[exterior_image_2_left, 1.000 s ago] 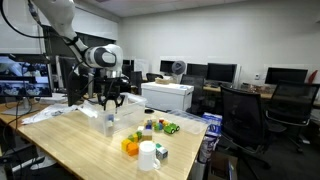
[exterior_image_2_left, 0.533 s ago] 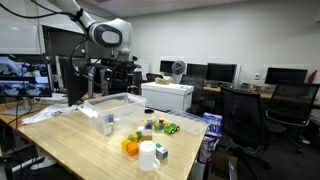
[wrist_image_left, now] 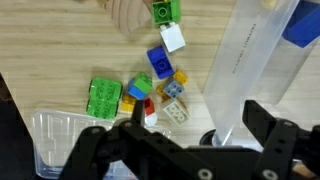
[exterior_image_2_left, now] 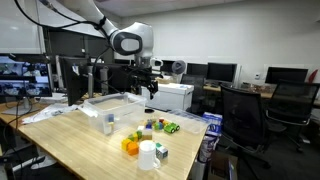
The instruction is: Put the blue toy block in the transparent box, then put white and the yellow object in the box, then put the wooden toy block in the box
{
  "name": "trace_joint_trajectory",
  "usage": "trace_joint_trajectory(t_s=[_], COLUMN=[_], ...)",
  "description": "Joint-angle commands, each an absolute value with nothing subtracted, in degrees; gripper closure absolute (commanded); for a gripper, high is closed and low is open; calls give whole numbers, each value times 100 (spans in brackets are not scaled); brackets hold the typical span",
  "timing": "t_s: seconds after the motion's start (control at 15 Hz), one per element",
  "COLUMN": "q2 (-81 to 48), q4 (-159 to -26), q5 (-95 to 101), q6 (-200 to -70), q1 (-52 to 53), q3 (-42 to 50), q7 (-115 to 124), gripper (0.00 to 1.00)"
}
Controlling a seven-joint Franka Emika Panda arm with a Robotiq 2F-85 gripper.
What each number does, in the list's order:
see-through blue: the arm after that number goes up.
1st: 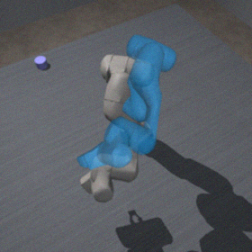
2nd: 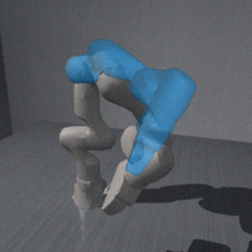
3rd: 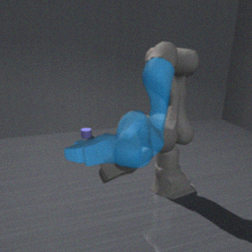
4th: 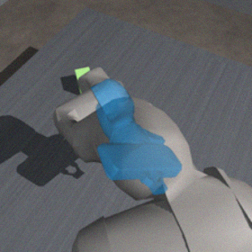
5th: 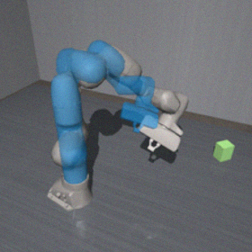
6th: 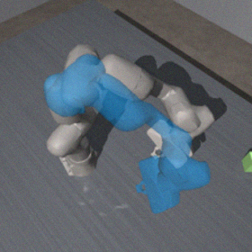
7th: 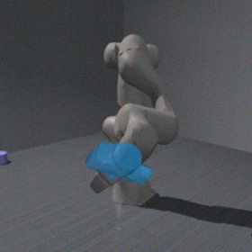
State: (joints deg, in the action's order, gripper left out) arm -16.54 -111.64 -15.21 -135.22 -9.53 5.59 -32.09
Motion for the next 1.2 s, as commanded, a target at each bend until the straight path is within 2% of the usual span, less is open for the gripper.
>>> trace_joint_trajectory(t_s=[0.0,0.47,1.13], q2=[-1999,-2467,-2828], q4=[-10954,-10701,-11084], q5=[-1076,-337,417], q6=[-13731,-13516,-13607], q1=[-945,-888,-866], q3=[588,620,819], q7=[-2220,-992,-727], gripper=[0,0,0])
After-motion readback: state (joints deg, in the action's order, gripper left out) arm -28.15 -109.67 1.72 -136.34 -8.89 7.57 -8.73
